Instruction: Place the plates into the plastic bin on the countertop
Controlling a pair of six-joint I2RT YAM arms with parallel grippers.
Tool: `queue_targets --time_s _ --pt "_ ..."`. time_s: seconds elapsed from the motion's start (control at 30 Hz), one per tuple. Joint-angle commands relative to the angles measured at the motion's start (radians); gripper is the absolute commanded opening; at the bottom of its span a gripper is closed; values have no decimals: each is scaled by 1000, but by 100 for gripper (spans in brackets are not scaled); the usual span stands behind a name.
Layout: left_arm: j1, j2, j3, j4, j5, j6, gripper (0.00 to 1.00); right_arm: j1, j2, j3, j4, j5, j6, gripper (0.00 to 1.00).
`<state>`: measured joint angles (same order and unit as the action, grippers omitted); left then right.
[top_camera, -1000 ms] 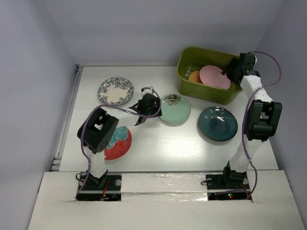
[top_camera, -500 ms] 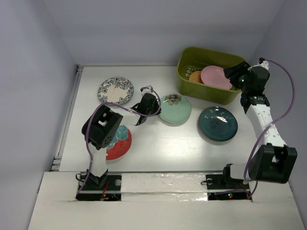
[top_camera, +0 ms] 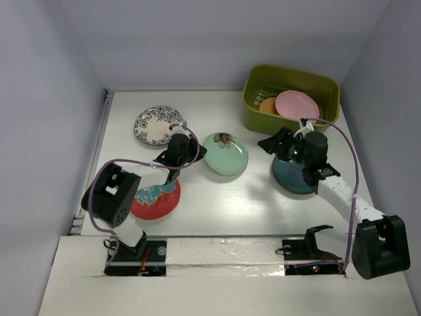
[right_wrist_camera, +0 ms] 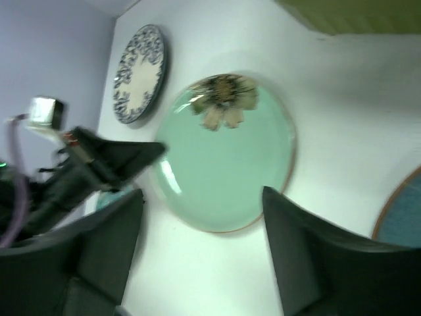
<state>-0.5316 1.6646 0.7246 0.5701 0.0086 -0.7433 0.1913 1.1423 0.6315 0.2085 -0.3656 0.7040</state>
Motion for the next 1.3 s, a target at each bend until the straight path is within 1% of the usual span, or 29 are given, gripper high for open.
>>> queue_targets --time_s 0.0,0.1,0.17,0.2,0.3,0.4,0.53,0.63,0.7,0.73,0.8,0.83,0.87,0.9,0.93,0.97,1.0,1.03,1.07,1.1,1.13,1.17,1.23,1.27 --pt "18 -156 -30 85 68 -19 0 -3 -50 -38 123 -35 -12 81" --pt "27 -253 -57 91 108 -42 0 17 -27 -58 127 -41 -23 92" --pt "36 -311 -73 90 135 -51 0 17 9 -65 149 -67 -23 93" --pt "36 -328 -76 94 148 -63 0 29 20 -67 158 -70 -18 95" --pt "36 -379 -93 109 200 -82 0 39 77 -66 209 -121 -12 98" --pt "47 -436 -116 135 234 -114 0 50 123 -61 224 -99 -15 98" --pt "57 -488 -114 135 277 -125 0 59 174 -67 253 -118 -9 99" --pt "58 -513 -116 163 313 -148 0 79 218 -69 288 -159 9 98" --pt "58 -519 -111 166 329 -159 0 79 231 -88 377 -226 35 95" --pt "58 -522 -111 171 336 -160 0 79 238 -92 406 -252 67 91" --pt "58 -532 -114 178 341 -168 0 79 260 -95 494 -334 98 86" --pt "58 -536 -113 180 343 -168 0 79 266 -102 529 -360 136 76" --pt "58 -543 -111 178 346 -168 0 79 270 -108 605 -405 156 69" --pt "58 -546 -108 174 349 -166 0 79 280 -113 643 -424 179 45" --pt "58 -549 -106 159 344 -162 0 79 281 -118 670 -441 216 31" --pt "58 -562 -100 146 340 -157 0 79 278 -118 693 -444 229 19" --pt "58 -568 -94 131 335 -147 0 79 263 -116 692 -437 235 12" --pt "58 -574 -88 91 327 -122 0 79 251 -113 684 -431 236 0" --pt "58 -594 -77 68 318 -108 13 79 237 -102 658 -412 233 0" --pt "58 -606 -71 44 309 -93 22 79 220 -95 638 -394 233 0" --pt "58 -621 -67 -16 274 -78 32 79 180 -81 611 -375 215 0" --pt "58 -656 -62 -47 252 -45 49 79 159 -34 533 -342 201 0" --pt "58 -699 -59 -134 184 -13 60 79 99 29 439 -288 161 0" --pt "58 -745 -62 -163 162 14 66 79 83 69 348 -236 147 0"
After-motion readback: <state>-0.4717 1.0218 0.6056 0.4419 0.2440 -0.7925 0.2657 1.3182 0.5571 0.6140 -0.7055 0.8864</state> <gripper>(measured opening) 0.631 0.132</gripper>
